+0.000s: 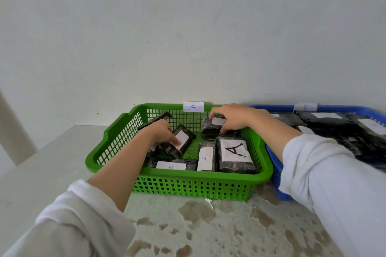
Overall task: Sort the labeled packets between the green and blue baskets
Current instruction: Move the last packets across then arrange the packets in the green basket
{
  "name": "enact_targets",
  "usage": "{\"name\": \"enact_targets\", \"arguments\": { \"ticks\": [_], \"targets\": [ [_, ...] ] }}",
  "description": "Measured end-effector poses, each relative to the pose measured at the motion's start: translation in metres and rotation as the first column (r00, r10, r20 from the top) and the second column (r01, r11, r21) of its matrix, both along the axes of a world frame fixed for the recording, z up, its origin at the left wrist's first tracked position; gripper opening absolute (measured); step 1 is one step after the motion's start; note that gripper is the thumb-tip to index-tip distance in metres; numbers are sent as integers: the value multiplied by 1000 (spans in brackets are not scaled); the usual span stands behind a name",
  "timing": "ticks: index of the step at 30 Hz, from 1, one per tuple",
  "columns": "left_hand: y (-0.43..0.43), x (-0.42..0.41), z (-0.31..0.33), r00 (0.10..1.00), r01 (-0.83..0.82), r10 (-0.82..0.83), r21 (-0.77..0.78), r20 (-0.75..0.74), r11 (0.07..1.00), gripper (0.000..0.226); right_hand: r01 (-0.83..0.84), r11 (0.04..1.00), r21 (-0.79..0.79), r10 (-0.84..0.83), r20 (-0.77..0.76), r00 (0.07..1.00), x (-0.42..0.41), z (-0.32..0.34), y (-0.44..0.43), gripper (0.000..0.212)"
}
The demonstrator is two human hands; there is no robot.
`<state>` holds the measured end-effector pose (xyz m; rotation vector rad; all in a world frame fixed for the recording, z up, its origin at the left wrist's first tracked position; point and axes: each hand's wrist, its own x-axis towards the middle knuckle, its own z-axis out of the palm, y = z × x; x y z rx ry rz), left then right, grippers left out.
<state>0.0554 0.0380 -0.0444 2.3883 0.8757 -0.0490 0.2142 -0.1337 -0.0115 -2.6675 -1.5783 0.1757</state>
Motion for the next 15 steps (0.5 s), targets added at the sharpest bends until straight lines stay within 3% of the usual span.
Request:
{"name": "enact_targets", "arguments": {
  "ticks": [4, 7, 10, 12, 15],
  "targets": [
    [-2, -2, 5, 971, -24, 44, -86, 234, 996, 26, -48, 999, -11, 49, 92, 995, -2, -2, 0, 57],
    [-6, -5, 9, 918, -50, 91, -116, 386, 992, 24, -55, 998, 5, 55, 101, 993, -2, -4, 1, 58],
    [-5, -9, 13, 836, -57, 135, -161, 532, 985, 23, -6, 971, 240, 26, -78, 997, -3, 1, -2, 47],
    [-6, -12, 18, 786, -31, 166, -231, 595, 973, 20, 80, 888, 453, 32, -233, 972, -8, 7, -1, 37],
    [-13, -16, 28, 749, 30, 166, -283, 641, 959, 17, 155, 845, 511, 107, -447, 888, -24, 15, 3, 42]
  ]
}}
